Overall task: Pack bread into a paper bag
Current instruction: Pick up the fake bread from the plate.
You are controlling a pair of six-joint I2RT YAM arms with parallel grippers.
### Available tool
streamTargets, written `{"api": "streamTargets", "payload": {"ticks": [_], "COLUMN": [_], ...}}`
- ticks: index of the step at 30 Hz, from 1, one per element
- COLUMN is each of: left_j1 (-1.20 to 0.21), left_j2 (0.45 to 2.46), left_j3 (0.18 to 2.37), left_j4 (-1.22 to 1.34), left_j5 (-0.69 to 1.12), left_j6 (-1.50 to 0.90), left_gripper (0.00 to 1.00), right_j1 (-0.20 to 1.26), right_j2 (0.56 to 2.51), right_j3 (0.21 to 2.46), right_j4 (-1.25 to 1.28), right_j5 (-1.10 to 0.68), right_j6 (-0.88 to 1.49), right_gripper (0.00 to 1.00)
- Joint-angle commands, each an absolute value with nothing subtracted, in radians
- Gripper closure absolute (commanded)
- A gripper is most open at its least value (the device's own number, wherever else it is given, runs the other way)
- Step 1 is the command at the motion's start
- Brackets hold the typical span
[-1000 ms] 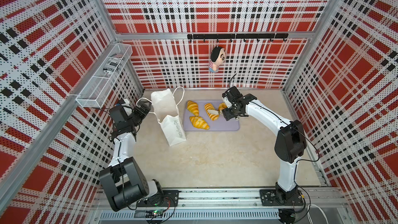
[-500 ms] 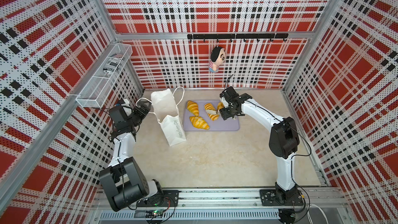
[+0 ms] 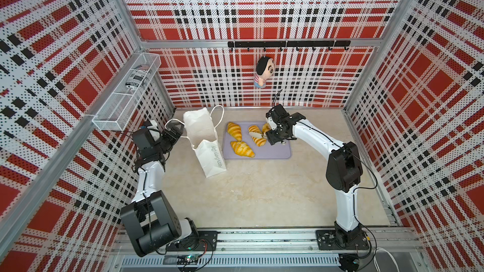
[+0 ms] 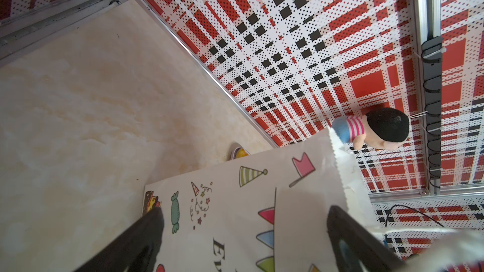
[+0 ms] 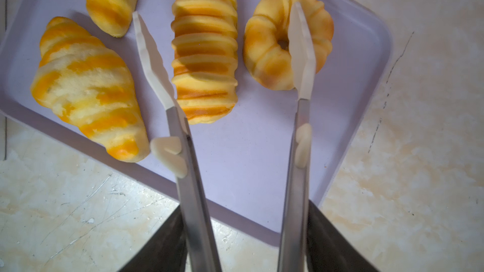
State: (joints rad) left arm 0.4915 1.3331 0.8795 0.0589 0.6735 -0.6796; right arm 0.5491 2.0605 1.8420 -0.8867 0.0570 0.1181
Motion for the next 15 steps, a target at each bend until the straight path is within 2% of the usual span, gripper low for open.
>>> {"api": "streamTargets", "payload": {"ticks": [1,4,15], "left_j1": [0.499,0.498,0.499], "left_j2": [1.337,1.338,1.337], "left_j3": [0.886,0.885,0.880], "left_j4": [0.064,0.064,0.069], "left_j5": [0.684,0.683,0.689], "left_j6": [-0.664,-0.664,-0.667], "left_gripper": [0.02,0.02,0.02], "right_j1": [0.566,0.569,0.598], "right_j2": [2.002,1.996,1.992], "right_j3": [1.879,1.887,1.899], "right_j4": [-0.897,-0.901,-0.923], "right_j5": [0.068,0.074,0.075], "right_j6": [0.122,0.122,0.114], "right_gripper": [0.34,0.37,0.36]}}
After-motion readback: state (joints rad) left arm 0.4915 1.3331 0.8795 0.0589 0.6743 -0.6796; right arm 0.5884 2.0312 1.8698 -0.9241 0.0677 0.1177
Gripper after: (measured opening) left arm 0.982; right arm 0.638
